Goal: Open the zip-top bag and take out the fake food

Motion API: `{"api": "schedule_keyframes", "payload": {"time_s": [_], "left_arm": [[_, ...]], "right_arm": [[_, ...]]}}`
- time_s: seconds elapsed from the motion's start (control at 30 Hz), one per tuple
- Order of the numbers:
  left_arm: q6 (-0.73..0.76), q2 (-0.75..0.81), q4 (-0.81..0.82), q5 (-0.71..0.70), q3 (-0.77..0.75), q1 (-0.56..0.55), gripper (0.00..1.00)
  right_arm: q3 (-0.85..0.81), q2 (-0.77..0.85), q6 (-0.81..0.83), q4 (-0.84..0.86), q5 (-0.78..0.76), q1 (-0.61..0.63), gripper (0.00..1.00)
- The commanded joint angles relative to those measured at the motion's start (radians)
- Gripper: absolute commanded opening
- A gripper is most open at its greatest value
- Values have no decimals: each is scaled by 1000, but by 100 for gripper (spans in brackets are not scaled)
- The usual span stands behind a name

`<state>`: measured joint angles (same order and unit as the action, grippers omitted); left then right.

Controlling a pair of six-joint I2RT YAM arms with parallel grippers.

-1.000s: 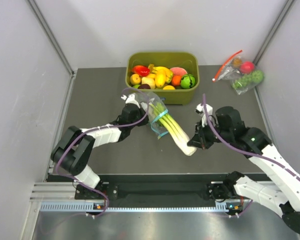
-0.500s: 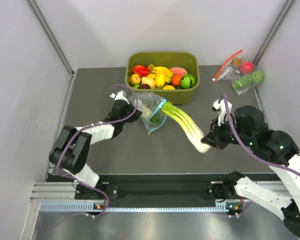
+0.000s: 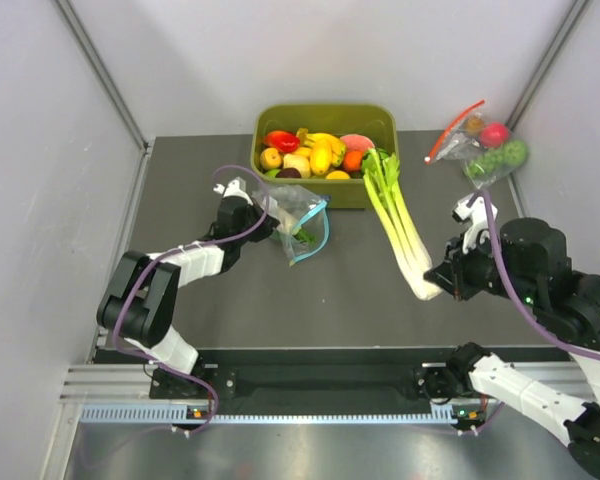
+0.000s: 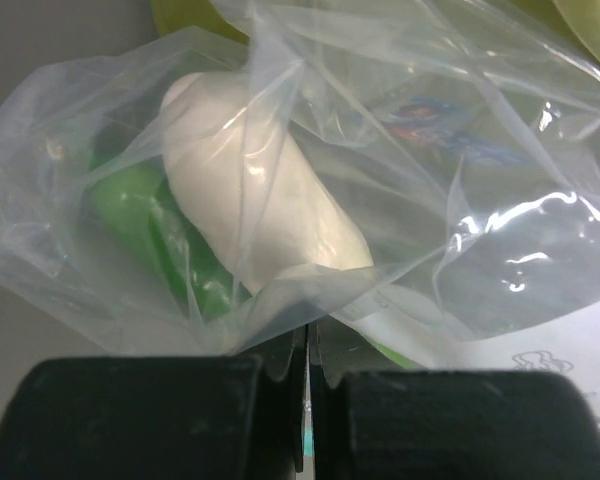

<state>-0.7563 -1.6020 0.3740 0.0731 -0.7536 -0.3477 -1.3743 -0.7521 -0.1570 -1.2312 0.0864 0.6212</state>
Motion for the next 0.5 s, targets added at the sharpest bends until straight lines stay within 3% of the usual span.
{"api": "schedule_keyframes", "payload": {"time_s": [0.0, 0.27, 0.47], "left_arm": [[23, 39, 62, 51, 3, 6, 0], [71, 160, 0, 73, 78, 6, 0], [91, 264, -30, 79, 149, 4, 0]], "right_arm": [[10, -15, 7, 180, -33, -11, 0], [-15, -237, 68, 514, -30, -57, 0], [-112, -472, 209, 696, 130, -167, 0]]}}
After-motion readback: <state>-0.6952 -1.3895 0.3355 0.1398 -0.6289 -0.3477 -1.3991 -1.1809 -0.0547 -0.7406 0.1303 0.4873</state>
